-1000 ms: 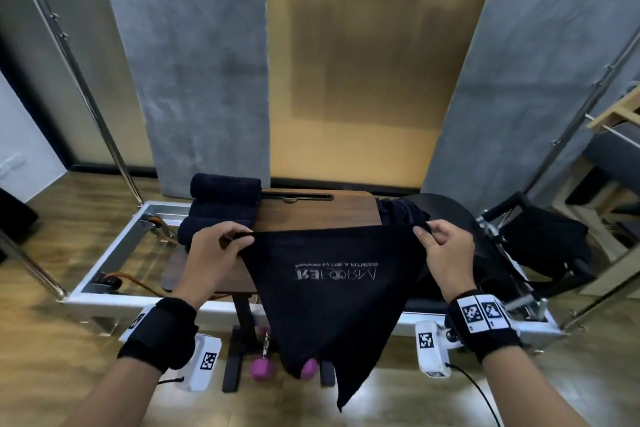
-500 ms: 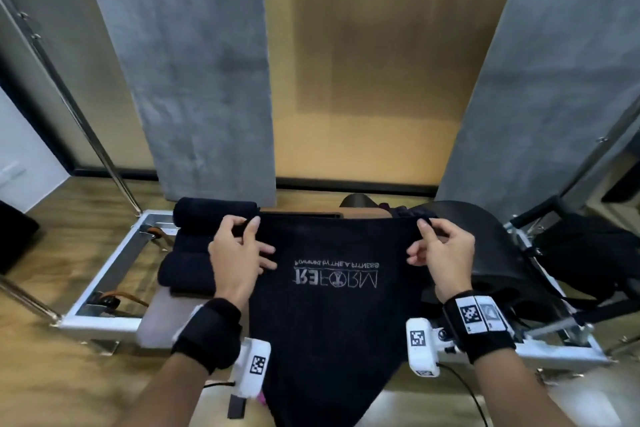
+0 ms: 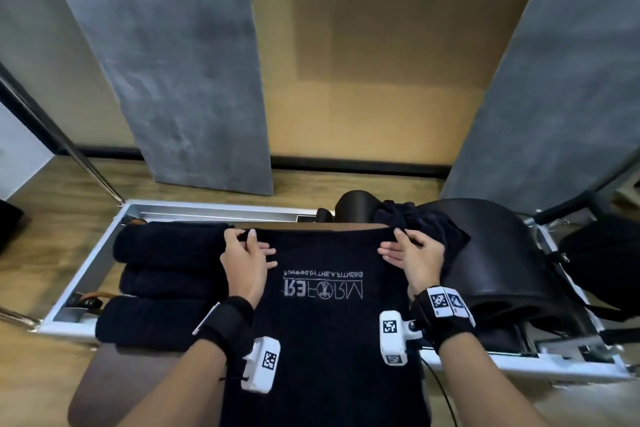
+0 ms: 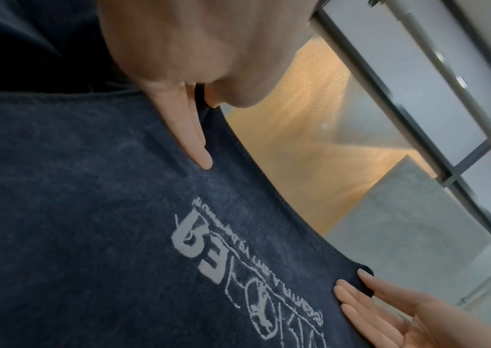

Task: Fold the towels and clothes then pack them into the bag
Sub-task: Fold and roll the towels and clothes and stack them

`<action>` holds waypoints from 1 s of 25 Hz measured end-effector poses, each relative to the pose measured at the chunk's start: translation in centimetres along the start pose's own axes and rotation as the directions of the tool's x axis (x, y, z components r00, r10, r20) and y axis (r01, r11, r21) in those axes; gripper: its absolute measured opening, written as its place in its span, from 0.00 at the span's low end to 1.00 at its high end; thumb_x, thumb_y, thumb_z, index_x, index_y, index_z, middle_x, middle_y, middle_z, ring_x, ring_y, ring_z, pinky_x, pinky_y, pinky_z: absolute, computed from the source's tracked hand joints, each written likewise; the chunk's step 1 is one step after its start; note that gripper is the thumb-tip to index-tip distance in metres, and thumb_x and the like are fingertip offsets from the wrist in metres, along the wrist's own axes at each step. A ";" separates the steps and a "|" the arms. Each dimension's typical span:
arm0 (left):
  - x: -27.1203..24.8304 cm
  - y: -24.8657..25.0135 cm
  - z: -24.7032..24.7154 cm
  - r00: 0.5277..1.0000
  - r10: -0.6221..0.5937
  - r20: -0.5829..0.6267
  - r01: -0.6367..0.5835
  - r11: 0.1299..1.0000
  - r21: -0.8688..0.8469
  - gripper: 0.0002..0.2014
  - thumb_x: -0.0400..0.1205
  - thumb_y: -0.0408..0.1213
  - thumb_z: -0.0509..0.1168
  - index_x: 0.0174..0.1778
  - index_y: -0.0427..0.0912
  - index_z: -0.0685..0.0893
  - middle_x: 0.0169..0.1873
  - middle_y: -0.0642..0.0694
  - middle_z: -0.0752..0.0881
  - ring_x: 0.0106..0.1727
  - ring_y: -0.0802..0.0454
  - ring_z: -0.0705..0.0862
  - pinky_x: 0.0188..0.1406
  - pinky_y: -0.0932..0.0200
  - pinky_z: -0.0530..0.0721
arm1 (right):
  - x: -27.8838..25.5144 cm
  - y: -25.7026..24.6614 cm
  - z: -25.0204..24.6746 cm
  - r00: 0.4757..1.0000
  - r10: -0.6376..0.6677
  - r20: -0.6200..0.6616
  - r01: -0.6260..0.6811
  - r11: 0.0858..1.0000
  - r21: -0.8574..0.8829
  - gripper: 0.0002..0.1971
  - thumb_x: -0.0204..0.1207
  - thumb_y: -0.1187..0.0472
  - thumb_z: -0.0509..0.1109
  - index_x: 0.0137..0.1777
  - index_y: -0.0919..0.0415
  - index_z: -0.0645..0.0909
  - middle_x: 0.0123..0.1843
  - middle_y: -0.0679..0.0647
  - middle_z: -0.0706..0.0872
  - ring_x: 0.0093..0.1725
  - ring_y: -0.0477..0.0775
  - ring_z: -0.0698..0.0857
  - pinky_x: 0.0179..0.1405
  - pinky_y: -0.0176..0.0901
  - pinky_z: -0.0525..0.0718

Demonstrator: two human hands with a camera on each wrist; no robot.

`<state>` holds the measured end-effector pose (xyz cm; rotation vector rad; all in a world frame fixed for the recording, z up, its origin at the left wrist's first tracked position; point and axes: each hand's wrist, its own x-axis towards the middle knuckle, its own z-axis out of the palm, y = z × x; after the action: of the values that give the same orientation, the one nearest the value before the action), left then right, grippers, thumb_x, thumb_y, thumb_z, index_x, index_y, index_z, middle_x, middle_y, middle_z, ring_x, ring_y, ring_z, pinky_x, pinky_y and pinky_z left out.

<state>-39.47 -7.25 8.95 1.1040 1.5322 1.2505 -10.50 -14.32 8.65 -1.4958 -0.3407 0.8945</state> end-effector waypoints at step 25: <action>-8.5 -7.4 -8.9 0.896 0.051 0.441 -0.277 0.840 0.466 0.11 0.86 0.41 0.74 0.37 0.45 0.89 0.29 0.52 0.88 0.34 0.58 0.85 0.42 0.52 0.86 | -12.8 5.7 -3.6 0.977 0.066 0.203 0.036 0.886 -0.461 0.05 0.85 0.71 0.70 0.56 0.69 0.86 0.39 0.70 0.91 0.21 0.56 0.81 0.21 0.42 0.79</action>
<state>-46.74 -18.39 3.56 1.7653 1.4914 0.6377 -18.03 -26.61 7.04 -1.8436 -0.7447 1.0377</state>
